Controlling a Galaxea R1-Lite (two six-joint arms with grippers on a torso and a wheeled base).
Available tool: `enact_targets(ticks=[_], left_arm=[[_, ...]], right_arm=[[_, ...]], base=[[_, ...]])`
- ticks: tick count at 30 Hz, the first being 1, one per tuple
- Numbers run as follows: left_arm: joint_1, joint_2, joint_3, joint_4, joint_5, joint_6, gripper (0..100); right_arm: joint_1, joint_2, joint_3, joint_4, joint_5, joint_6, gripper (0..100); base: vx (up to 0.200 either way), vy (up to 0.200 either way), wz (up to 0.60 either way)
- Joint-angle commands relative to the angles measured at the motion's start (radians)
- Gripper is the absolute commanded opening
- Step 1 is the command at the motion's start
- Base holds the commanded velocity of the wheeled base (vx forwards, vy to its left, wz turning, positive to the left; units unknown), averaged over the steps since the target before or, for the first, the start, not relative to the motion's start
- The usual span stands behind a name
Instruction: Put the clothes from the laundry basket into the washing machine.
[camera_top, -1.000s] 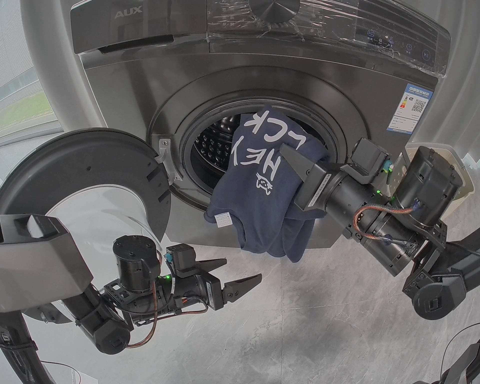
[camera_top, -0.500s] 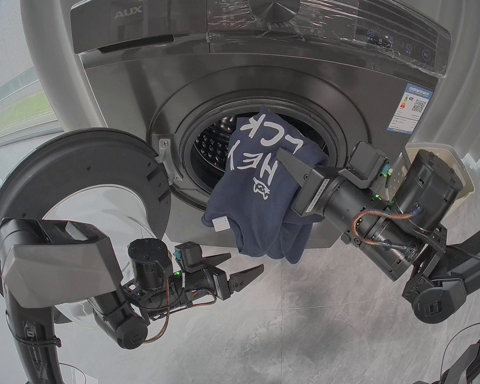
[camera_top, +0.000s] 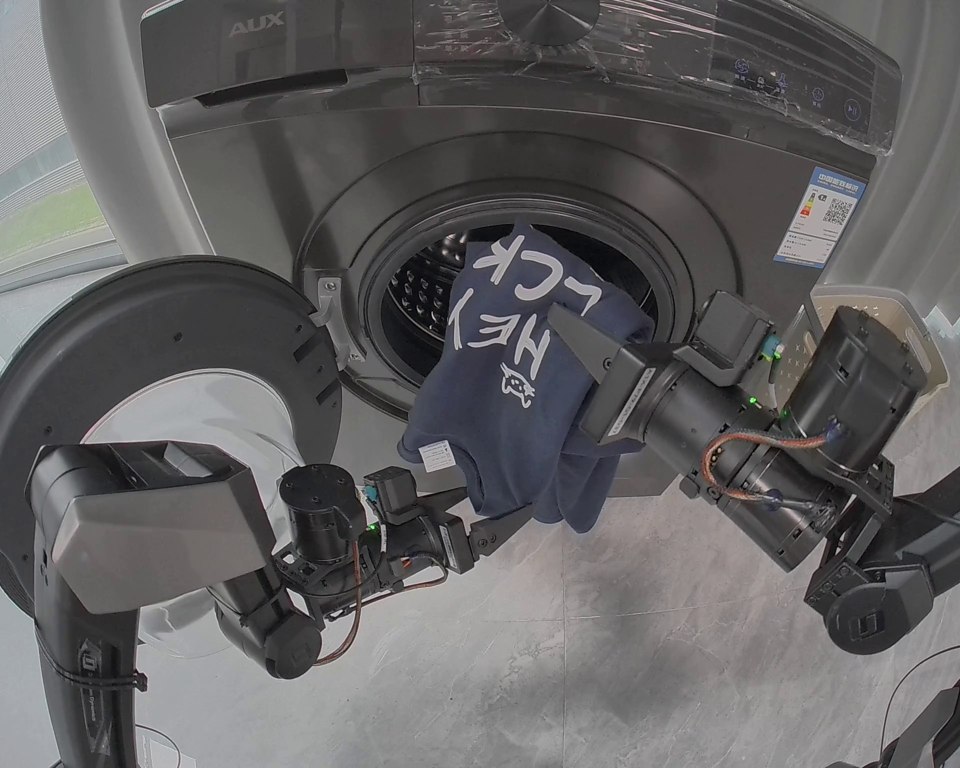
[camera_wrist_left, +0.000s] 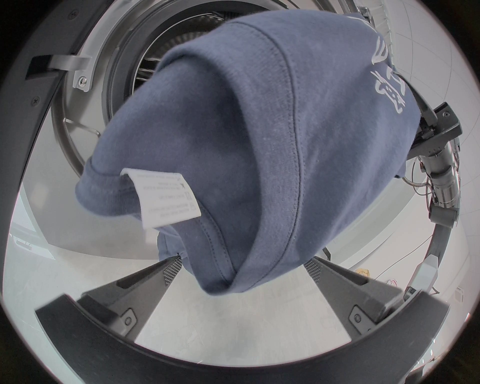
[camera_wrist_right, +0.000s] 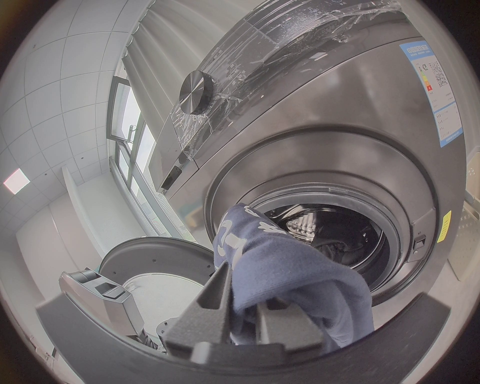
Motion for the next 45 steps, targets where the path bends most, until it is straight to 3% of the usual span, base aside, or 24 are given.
enact_targets(ticks=[1,12,13,20,29,37,45], left_arm=[[0.002,0.014,-0.024,-0.006,-0.001,-0.001,100],[-0.016,0.005,-0.018,-0.032,0.006,-0.03,100],[-0.018,0.007,-0.02,-0.032,0.006,-0.032,0],[-0.016,-0.015,-0.006,-0.033,0.007,-0.03,0],[-0.059,-0.239,0.171,-0.032,0.006,-0.024,0],[-0.127,-0.48,0.329,-0.032,0.013,-0.021,0],[-0.12,-0.589,0.428,-0.032,0.013,-0.004,0]], right_arm=[[0.003,-0.002,0.007,-0.001,0.0,-0.001,0],[0.003,0.007,0.007,-0.033,0.0,-0.004,0],[0.003,0.007,0.007,-0.033,-0.001,-0.004,0],[-0.002,0.005,0.016,-0.033,0.0,-0.004,0],[-0.016,0.007,0.037,-0.033,0.0,-0.002,0],[-0.016,0.03,0.171,-0.047,0.011,0.001,0],[-0.004,0.124,0.275,-0.229,0.02,-0.01,0]], base=[[0.0,0.0,0.0],[0.0,0.0,0.0],[0.0,0.0,0.0],[0.0,0.0,0.0],[0.0,0.0,0.0],[0.0,0.0,0.0],[0.0,0.0,0.0]])
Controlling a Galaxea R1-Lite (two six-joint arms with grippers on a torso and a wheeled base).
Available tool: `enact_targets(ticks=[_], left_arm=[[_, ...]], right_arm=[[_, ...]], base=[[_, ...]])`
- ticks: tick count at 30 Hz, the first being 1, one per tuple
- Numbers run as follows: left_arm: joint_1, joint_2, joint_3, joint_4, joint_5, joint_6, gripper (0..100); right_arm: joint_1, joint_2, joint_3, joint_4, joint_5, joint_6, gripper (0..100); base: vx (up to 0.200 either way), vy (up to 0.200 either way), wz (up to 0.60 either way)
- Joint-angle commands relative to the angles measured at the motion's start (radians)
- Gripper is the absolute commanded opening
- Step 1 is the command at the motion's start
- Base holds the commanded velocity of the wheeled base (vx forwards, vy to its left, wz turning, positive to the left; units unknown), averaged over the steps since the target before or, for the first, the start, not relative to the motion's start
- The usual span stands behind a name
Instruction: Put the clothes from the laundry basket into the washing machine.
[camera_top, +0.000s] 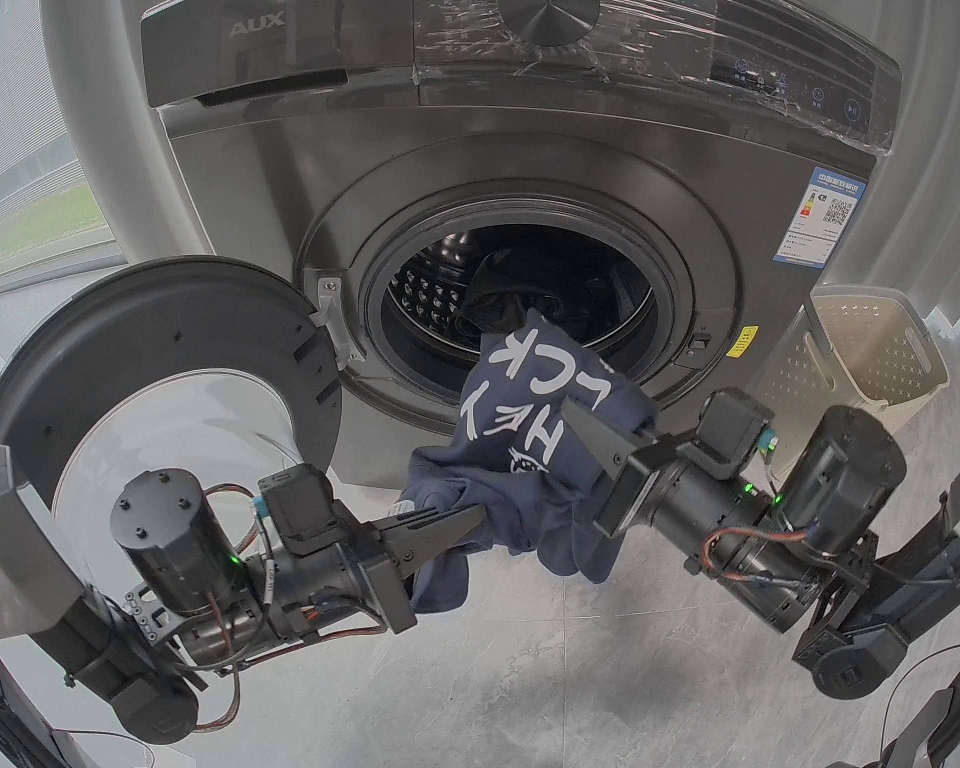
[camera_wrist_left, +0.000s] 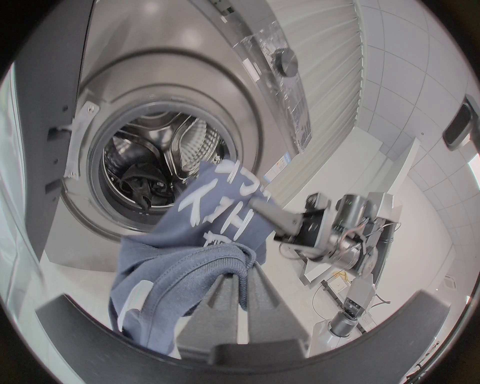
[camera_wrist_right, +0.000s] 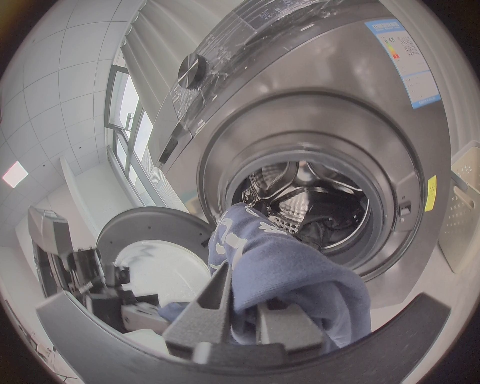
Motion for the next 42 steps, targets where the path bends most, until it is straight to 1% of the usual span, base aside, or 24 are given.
enact_targets(ticks=[1,3,6,7,15,16,18,25,29,32,38,39,40,42], left_arm=[[-0.001,-0.114,0.045,0.0,-0.001,0.006,0],[-0.004,-0.121,0.042,0.0,-0.001,0.011,0],[0.0,-0.121,0.034,0.0,0.001,0.031,0],[0.004,-0.121,0.031,0.0,0.001,0.034,0],[0.027,-0.123,-0.007,0.0,0.018,0.038,0],[0.027,-0.121,-0.022,0.0,0.036,0.038,0],[0.027,-0.12,-0.032,0.0,0.05,0.038,0],[0.027,-0.114,-0.052,0.0,0.058,0.035,0],[0.025,-0.111,-0.05,0.0,0.058,0.037,0],[0.025,-0.106,-0.052,0.0,0.062,0.038,0],[0.025,-0.077,-0.073,0.0,0.11,0.04,0],[0.025,-0.077,-0.073,0.0,0.11,0.04,0],[0.025,-0.068,-0.079,0.0,0.125,0.04,0],[0.025,-0.066,-0.085,0.0,0.13,0.04,0]], right_arm=[[0.009,0.082,0.058,-0.047,0.011,-0.005,0],[0.01,0.097,0.056,-0.059,0.014,-0.007,0],[0.021,0.099,0.055,-0.065,0.012,-0.007,0],[0.026,0.1,0.056,-0.067,0.012,-0.007,100],[0.035,0.108,0.093,-0.067,0.008,-0.01,100],[0.035,0.11,0.113,-0.067,0.008,-0.01,100],[0.036,0.11,0.13,-0.067,0.009,-0.011,100],[0.035,0.126,0.186,-0.068,0.012,-0.025,100],[0.035,0.134,0.177,-0.083,0.012,-0.034,100],[0.044,0.139,0.15,-0.102,0.014,-0.042,100],[0.09,0.134,0.105,-0.12,0.023,-0.051,100],[0.09,0.134,0.105,-0.12,0.023,-0.051,100],[0.105,0.13,0.097,-0.12,0.025,-0.053,100],[0.113,0.133,0.088,-0.12,0.025,-0.053,100]], base=[[0.0,0.0,0.0],[0.0,0.0,0.0],[0.0,0.0,0.0],[0.0,0.0,0.0],[0.0,0.0,0.0],[0.0,0.0,0.0],[0.0,0.0,0.0],[0.0,0.0,0.0],[0.0,0.0,0.0],[0.0,0.0,0.0],[0.0,0.0,0.0],[0.0,0.0,0.0],[0.0,0.0,0.0],[0.0,0.0,0.0]])
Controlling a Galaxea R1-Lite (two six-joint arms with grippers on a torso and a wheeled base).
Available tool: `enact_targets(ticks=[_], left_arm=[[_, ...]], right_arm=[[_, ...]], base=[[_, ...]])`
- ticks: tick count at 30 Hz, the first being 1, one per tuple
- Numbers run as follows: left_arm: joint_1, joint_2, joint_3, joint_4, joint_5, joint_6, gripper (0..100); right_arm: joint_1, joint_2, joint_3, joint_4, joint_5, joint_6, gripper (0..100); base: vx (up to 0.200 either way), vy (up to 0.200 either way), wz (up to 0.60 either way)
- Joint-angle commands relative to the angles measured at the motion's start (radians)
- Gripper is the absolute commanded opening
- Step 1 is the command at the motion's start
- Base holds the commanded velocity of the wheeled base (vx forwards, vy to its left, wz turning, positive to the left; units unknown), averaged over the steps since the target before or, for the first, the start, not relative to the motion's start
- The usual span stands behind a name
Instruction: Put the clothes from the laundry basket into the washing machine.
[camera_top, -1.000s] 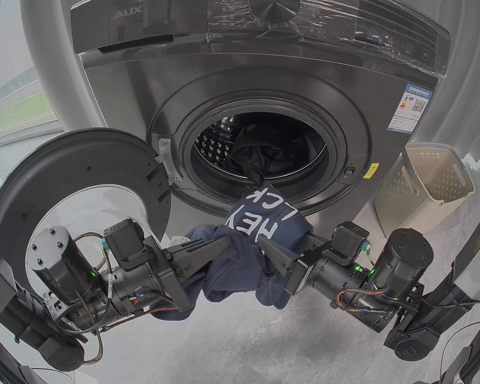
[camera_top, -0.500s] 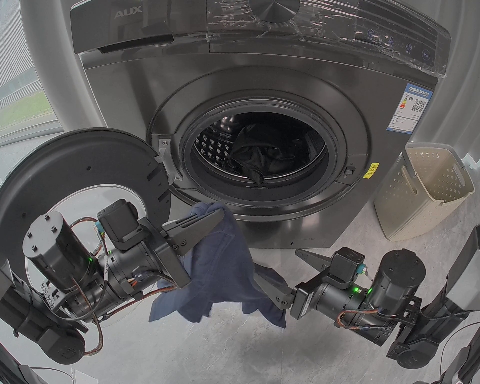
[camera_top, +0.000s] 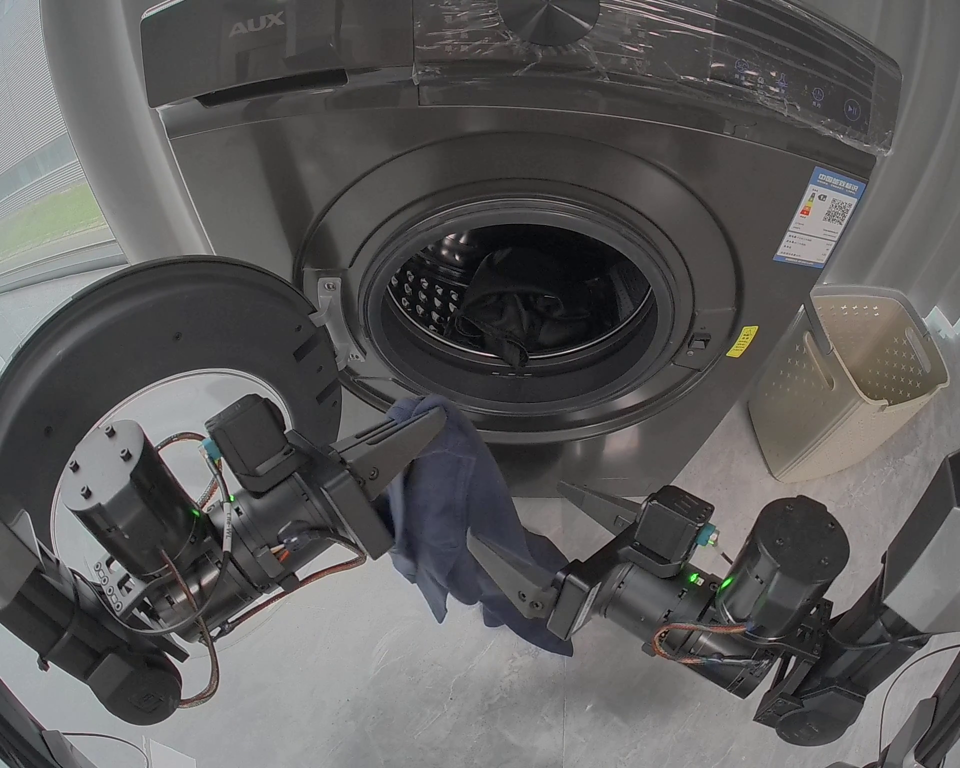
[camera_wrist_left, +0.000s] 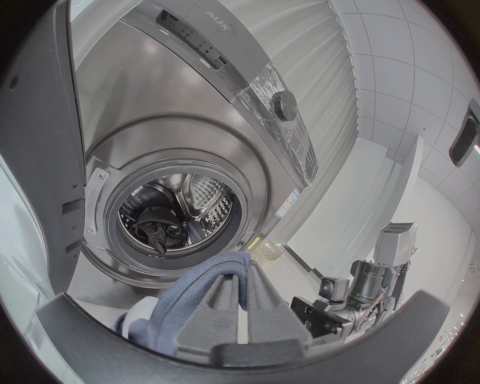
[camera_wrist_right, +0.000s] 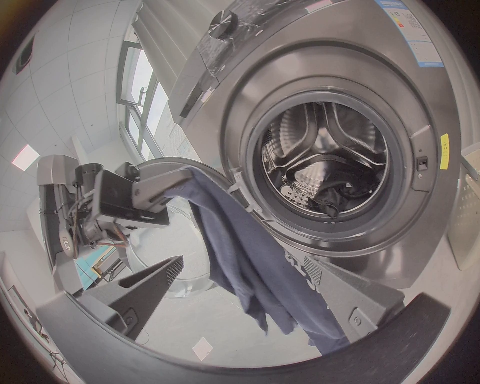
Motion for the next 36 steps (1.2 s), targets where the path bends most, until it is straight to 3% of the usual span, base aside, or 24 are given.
enact_targets(ticks=[1,11,19,29,36], left_arm=[[0.0,0.019,-0.015,0.0,0.005,0.0,0],[-0.002,0.013,-0.017,0.0,0.006,0.0,0],[0.0,0.015,-0.021,0.0,0.009,0.0,0],[0.011,0.018,-0.032,0.0,0.025,0.0,0],[0.011,0.012,-0.031,0.0,0.025,0.0,0]], right_arm=[[0.023,0.004,-0.027,0.0,0.001,-0.003,100],[-0.021,0.119,-0.149,0.0,0.026,-0.026,100],[-0.007,0.166,-0.203,0.0,0.026,-0.026,100],[0.033,0.154,-0.171,-0.002,0.024,-0.007,100],[0.017,0.165,-0.232,0.0,0.029,-0.006,100]], base=[[0.0,0.0,0.0],[0.0,0.0,0.0],[0.0,0.0,0.0],[0.0,0.0,0.0],[0.0,0.0,0.0]])
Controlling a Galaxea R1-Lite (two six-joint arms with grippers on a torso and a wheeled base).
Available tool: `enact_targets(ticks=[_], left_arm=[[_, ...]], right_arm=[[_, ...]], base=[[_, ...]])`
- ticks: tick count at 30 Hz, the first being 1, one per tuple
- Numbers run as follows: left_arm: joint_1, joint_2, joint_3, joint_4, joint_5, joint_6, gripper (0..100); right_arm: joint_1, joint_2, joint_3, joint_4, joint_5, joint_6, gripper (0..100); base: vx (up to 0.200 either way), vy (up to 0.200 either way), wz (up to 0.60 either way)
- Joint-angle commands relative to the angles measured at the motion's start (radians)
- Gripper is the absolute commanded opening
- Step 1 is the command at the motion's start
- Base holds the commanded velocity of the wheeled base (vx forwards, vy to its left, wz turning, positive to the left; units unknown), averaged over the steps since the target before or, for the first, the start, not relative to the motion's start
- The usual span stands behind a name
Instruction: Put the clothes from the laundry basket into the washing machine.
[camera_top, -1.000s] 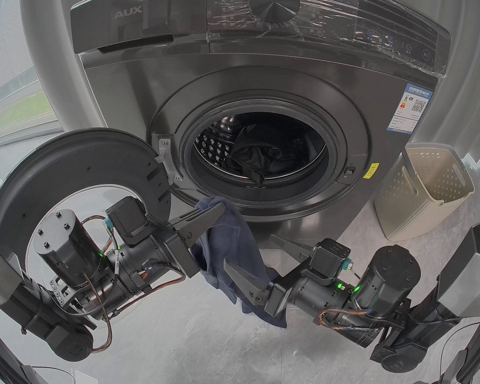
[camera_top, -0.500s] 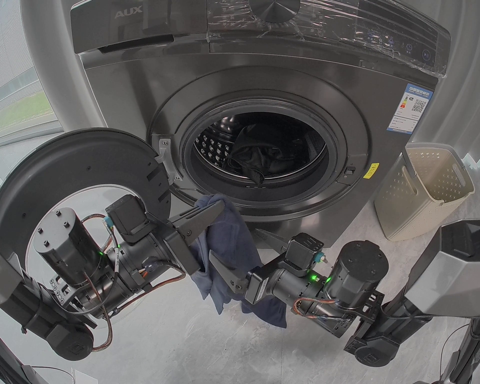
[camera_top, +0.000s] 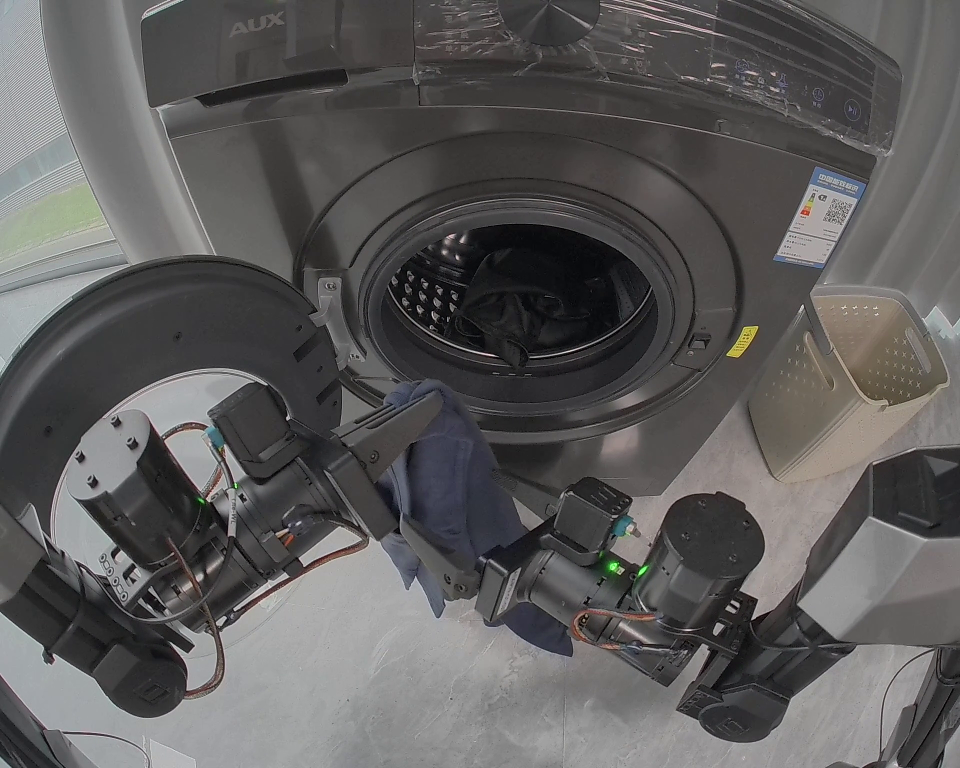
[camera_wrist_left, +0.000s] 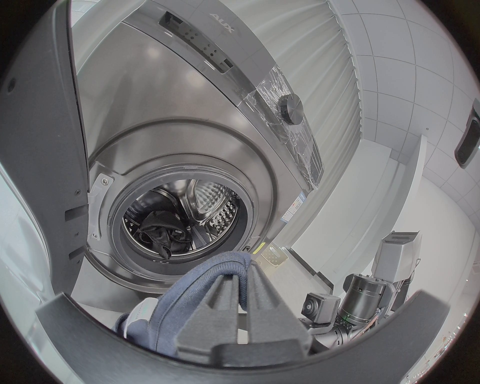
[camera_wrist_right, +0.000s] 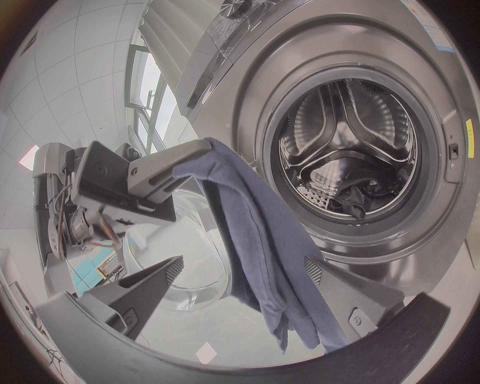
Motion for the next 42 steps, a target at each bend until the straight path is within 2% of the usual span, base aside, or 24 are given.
enact_targets(ticks=[1,10,24,25,33,42], left_arm=[[0.001,-0.005,0.002,-0.001,0.0,0.001,0],[0.001,-0.009,0.002,-0.001,0.0,-0.001,0],[-0.001,-0.011,0.002,-0.001,0.0,-0.002,0],[-0.001,-0.011,0.002,-0.001,0.0,-0.002,0],[-0.007,-0.002,0.005,-0.001,-0.002,-0.002,0],[-0.001,0.02,0.017,-0.001,-0.002,-0.004,0]], right_arm=[[-0.005,0.008,-0.039,0.001,0.001,0.001,100],[-0.036,0.033,-0.114,0.001,-0.002,-0.007,100],[-0.075,0.033,-0.125,0.001,-0.004,-0.015,100],[-0.075,0.033,-0.13,0.001,-0.004,-0.015,0],[-0.062,0.031,-0.16,0.001,-0.004,-0.019,0],[-0.046,-0.073,-0.054,0.002,-0.002,-0.021,0]], base=[[0.0,0.0,0.0],[0.0,0.0,0.0],[0.0,0.0,0.0],[0.0,0.0,0.0],[0.0,0.0,0.0],[0.0,0.0,0.0]])
